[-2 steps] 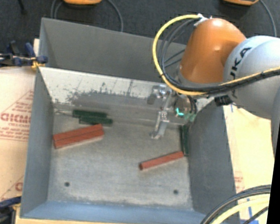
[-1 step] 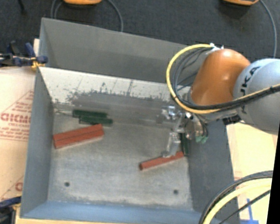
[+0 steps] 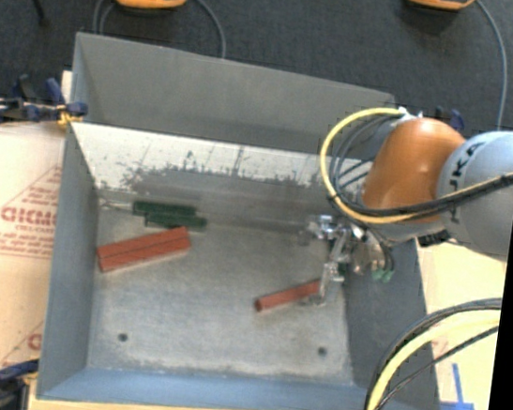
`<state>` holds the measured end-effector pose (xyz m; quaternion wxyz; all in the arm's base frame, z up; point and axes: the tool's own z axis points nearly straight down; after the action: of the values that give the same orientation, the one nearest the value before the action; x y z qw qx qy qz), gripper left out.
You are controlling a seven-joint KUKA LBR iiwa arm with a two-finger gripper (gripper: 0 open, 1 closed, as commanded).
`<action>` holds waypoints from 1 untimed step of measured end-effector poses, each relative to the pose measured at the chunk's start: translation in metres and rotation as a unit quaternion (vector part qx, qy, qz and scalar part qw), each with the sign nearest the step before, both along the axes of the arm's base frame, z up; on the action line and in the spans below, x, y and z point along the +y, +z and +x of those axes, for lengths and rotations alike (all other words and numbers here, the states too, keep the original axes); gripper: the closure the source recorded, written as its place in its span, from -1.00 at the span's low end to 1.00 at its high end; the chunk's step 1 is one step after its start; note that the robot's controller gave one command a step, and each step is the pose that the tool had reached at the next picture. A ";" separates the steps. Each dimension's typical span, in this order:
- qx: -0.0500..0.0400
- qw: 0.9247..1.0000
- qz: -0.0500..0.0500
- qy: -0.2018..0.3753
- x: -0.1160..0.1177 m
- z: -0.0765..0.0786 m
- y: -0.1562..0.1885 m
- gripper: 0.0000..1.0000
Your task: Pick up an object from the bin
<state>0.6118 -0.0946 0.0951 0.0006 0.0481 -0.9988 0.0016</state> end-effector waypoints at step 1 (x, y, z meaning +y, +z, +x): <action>-0.003 0.991 0.001 0.135 0.040 -0.018 -0.024 1.00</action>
Offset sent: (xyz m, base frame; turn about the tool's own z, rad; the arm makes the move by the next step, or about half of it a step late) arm 0.0000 0.0000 0.0000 0.0000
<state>0.5933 -0.0542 0.0713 -0.0026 0.1829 -0.9831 0.0005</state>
